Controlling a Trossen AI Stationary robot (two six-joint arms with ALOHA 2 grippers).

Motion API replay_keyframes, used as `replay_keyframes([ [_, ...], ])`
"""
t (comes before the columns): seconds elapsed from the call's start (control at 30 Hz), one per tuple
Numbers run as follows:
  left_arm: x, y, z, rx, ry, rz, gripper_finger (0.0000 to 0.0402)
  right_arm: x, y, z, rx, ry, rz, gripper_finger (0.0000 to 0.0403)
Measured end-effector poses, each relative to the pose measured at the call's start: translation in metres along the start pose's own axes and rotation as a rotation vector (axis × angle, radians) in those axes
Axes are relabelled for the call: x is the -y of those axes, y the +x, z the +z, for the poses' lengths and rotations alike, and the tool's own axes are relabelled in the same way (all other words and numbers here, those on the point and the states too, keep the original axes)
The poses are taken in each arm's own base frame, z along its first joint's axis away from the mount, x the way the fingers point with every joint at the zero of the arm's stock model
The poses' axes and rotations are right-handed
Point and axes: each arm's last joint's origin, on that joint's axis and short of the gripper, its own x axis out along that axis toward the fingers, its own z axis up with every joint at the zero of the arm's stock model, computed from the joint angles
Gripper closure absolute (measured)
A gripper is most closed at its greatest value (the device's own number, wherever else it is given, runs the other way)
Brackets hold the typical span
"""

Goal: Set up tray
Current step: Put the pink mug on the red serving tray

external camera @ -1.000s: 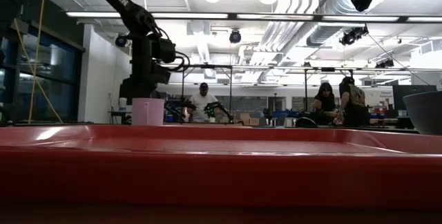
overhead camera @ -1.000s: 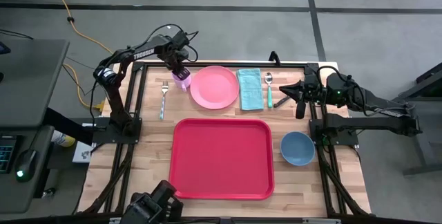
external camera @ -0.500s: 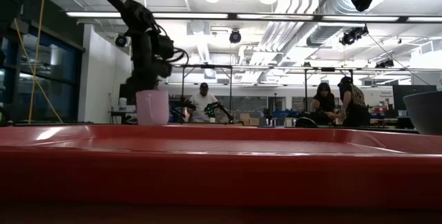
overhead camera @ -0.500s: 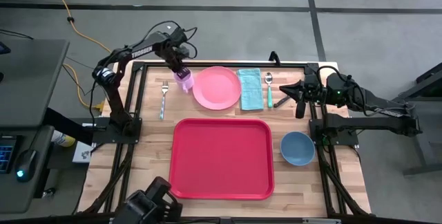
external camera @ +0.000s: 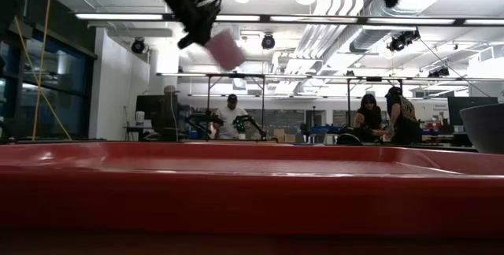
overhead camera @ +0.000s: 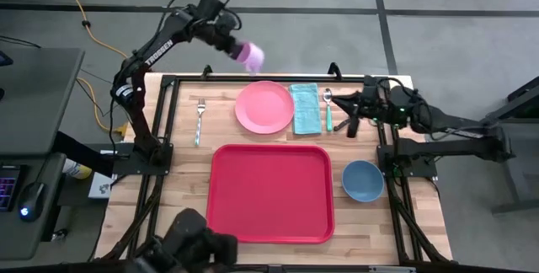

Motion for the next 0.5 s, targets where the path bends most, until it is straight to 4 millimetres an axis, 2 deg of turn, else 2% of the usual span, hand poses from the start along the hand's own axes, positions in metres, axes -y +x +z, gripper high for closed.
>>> replay_keyframes([
  [0.23, 0.042, 0.011, 0.028, 0.256, -0.043, -0.145, 0.0382, -0.004, 0.050, -0.013, -0.037, -0.207, -0.118, 0.0402],
  [0.33, 0.052, 0.027, 0.028, 0.247, -0.047, -0.176, 0.0382, -0.008, 0.067, -0.016, -0.059, -0.257, -0.089, 0.0402],
  [0.5, 0.067, 0.054, 0.020, 0.169, -0.025, -0.213, 0.0382, -0.012, 0.086, 0.005, -0.083, -0.307, -0.016, 0.0394],
])
